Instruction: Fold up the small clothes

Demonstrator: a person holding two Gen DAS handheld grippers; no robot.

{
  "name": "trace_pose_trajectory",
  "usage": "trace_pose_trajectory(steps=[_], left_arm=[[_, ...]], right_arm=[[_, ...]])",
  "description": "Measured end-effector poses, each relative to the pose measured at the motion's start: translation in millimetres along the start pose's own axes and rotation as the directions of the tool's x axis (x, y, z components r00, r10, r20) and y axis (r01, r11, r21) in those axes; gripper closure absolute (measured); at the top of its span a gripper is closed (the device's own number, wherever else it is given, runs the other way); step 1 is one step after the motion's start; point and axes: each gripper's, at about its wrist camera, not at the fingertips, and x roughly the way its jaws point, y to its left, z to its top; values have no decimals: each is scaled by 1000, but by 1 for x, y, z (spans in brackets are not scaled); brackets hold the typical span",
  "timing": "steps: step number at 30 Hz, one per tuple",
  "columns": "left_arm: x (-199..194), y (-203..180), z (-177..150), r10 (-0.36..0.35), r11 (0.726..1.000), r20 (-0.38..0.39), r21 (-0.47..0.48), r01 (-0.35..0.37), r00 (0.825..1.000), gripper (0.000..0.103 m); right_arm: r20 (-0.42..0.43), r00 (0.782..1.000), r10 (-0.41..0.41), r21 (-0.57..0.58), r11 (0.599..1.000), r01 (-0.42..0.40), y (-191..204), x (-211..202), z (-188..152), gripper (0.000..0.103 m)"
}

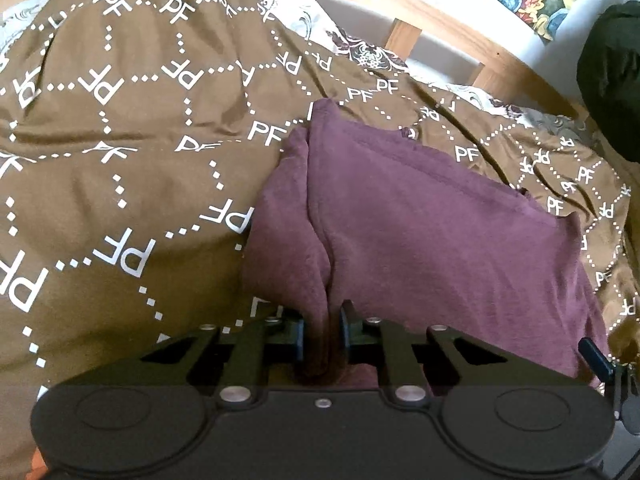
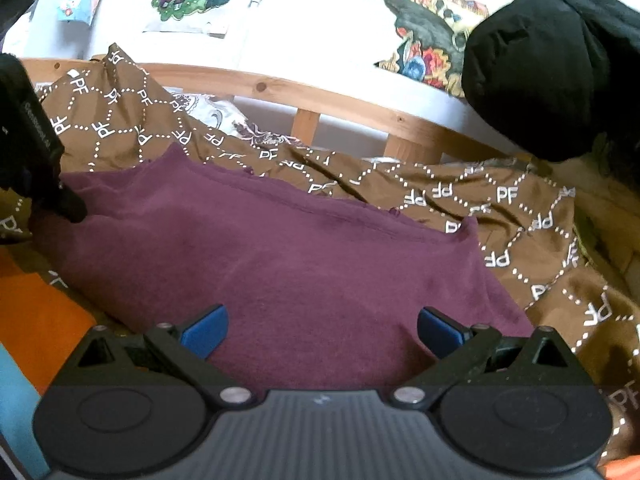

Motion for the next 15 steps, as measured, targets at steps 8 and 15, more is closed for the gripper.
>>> trace_pose_trajectory(steps=[8, 15], left_arm=[[-24, -47, 21, 52, 990, 62, 131, -60, 997, 90], [-46, -125, 37, -52, 937, 167, 350, -10, 985, 90]], right_arm=[[-40, 999, 27, 27, 999, -26, -13, 0, 8, 0], [-29, 1000, 10, 33, 999, -9, -46, -10, 19, 0]])
